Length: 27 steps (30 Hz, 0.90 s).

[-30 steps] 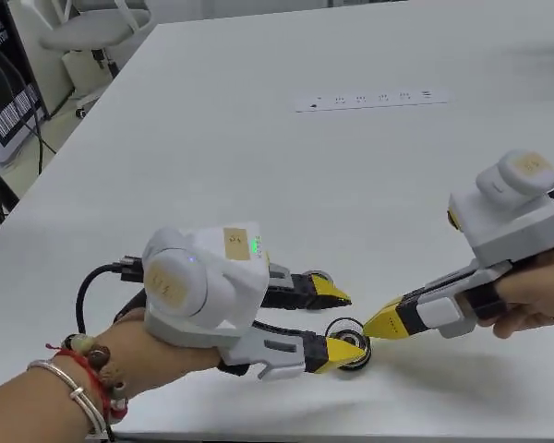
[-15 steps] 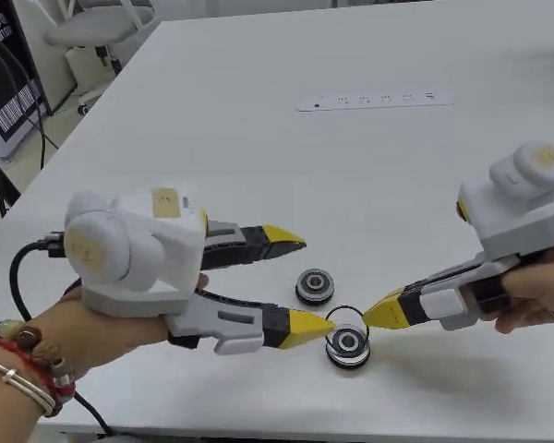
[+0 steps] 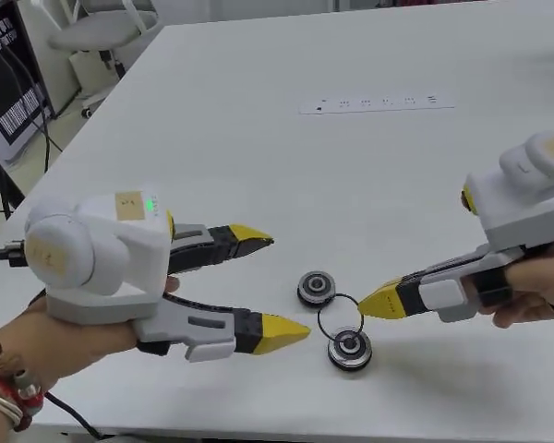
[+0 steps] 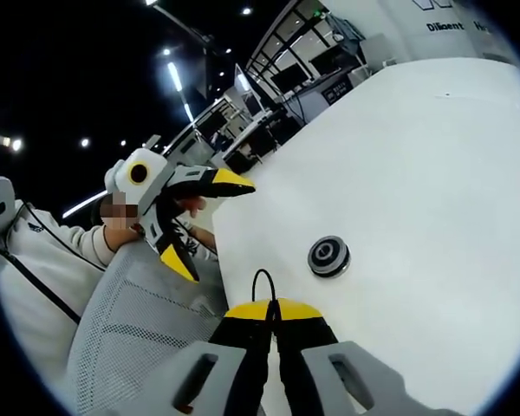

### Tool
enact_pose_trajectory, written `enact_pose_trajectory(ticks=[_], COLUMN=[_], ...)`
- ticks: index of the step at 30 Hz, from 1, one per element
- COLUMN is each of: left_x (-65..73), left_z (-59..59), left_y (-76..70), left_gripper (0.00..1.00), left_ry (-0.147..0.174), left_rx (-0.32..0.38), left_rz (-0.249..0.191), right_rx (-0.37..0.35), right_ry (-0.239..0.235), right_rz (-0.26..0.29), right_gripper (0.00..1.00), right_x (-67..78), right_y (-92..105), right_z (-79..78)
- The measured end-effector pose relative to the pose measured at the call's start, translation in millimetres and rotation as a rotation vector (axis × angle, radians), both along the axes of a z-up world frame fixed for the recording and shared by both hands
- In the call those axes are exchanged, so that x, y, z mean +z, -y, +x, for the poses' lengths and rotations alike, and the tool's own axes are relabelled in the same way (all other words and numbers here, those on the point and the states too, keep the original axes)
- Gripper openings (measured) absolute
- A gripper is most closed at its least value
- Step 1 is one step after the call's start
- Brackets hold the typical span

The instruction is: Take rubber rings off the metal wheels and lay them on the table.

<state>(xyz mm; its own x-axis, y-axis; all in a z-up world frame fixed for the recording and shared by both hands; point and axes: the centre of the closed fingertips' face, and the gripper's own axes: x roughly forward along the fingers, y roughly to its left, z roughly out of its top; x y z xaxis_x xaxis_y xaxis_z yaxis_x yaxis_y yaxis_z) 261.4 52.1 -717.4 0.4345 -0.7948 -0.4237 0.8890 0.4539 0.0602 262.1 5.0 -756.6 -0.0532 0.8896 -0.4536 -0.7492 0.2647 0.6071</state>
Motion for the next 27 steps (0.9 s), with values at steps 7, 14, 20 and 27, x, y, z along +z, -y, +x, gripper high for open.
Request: enact_pose_trajectory(ticks=[7, 14, 20, 27], left_x=[8.7, 4.6, -1.9, -12.5], left_z=[-5.8, -15.9, -18.8, -23.3], left_y=[-8.8, -25.5, -30.5, -32.8], left_gripper=[0.77, 0.84, 0.87, 0.93], left_ry=[-0.026, -0.053, -0.061, -0.091], left_rx=[0.039, 0.096, 0.117, 0.111], left_rz=[-0.057, -0.080, -0.077, -0.068], right_rx=[0.010, 0.008, 0.003, -0.011], right_ry=[0.012, 0.017, 0.025, 0.034], right_rz=[-0.001, 0.016, 0.034, 0.041], right_gripper=[0.00, 0.00, 0.00, 0.00], right_x=[0.0, 3.4, 6.6, 5.3], right_y=[-3.0, -7.3, -15.6, -23.7], right_z=[-1.4, -1.9, -4.0, -4.3])
